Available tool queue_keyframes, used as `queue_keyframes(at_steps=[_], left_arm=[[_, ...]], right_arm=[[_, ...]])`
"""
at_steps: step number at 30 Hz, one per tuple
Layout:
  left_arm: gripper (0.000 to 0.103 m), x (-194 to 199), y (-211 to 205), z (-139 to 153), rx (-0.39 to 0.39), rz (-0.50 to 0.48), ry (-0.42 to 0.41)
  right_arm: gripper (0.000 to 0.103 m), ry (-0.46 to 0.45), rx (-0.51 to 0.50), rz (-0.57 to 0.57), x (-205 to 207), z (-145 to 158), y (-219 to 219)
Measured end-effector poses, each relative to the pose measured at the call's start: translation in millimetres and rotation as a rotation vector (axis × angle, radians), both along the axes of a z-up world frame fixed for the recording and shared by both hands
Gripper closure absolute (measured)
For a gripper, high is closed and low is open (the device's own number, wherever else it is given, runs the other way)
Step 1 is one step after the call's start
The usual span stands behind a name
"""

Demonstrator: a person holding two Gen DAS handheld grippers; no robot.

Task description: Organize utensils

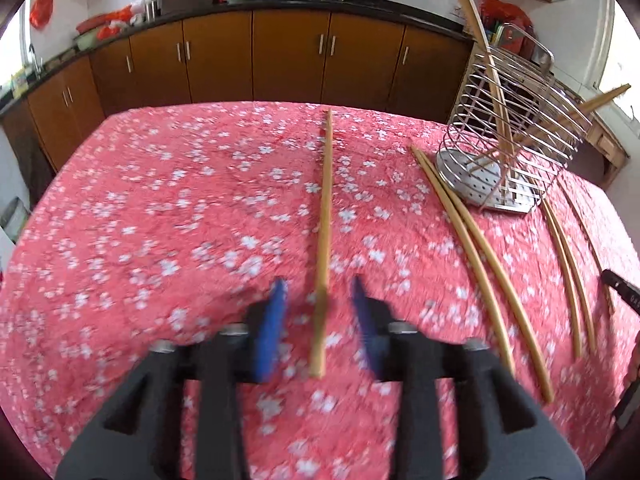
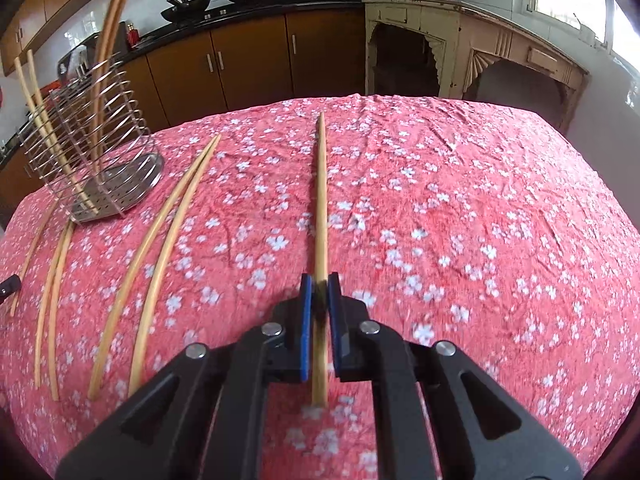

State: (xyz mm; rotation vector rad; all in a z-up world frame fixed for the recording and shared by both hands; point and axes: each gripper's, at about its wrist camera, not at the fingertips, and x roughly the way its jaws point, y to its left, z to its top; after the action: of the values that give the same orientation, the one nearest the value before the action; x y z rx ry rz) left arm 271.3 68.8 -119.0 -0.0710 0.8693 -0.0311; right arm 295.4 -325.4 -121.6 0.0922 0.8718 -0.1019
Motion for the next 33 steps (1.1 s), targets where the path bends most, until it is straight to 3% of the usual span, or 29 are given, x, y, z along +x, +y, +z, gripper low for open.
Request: queue_keyframes(at_steps=[8, 12, 19, 24, 33], left_arm=[[0.053, -19, -7, -8, 0.058, -0.036, 0.017], [0.028, -22, -15, -12, 0.096, -0.045, 0.038], [0.013, -20, -9, -18, 0.094, -0.039, 0.055], [0.003, -17, -7, -20, 0.084, -0.036, 0.067], [0.002, -18, -8, -22, 0.093, -0.044, 0.072]], right_arm=[[0.085, 0.001, 0.001, 0.006, -14, -3, 3], [0.085, 0.001, 0.009, 0.005, -14, -3, 2], [0.084, 0.001, 0.012, 0.006, -12, -4, -2], [0.073, 0.006, -0.011, 0.034, -10, -5, 7], [0.072, 0.007, -0.012, 0.036, -10, -5, 10]])
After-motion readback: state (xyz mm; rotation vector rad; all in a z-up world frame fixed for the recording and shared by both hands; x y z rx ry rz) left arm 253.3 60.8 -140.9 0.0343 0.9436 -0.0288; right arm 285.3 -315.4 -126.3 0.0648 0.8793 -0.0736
